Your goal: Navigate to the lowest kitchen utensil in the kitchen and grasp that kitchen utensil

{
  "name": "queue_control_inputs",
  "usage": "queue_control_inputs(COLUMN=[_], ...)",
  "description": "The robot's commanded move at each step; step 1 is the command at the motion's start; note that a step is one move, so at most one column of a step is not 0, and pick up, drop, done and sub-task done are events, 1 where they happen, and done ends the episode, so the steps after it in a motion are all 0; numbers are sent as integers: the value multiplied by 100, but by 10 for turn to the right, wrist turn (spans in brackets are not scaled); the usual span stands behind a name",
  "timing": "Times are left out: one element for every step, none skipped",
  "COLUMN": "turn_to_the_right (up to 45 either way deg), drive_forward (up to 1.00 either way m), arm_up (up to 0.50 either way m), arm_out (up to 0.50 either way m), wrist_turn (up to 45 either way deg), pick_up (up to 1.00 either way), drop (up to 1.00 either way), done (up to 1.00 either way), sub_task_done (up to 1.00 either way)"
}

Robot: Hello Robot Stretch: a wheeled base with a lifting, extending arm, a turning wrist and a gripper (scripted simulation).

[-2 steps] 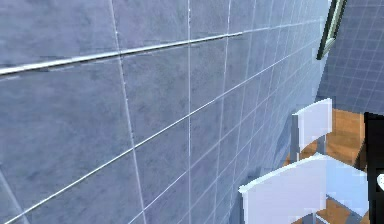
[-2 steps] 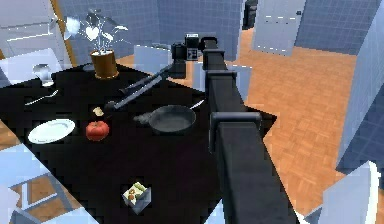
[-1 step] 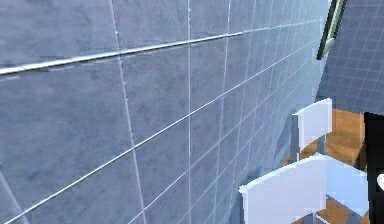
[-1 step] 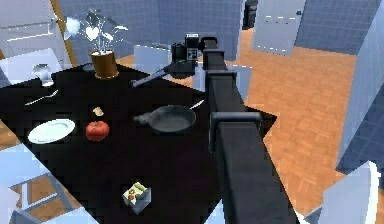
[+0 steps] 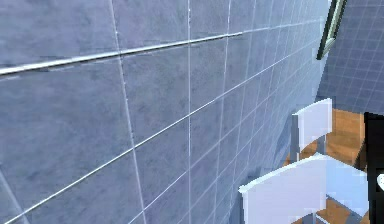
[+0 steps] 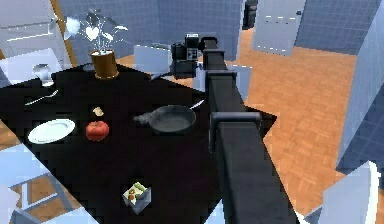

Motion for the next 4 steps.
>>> queue_control_inputs(turn_to_the_right=[0, 0, 0, 0], drive_forward=[0, 0, 0, 0], arm_up=[-24, 0, 10, 0], arm_out=[0, 0, 0, 0], wrist_turn=[0, 0, 0, 0], pick_up=[0, 100, 0, 0], drop=[0, 0, 0, 0], done=[0, 0, 0, 100], sub_task_done=[0, 0, 0, 0])
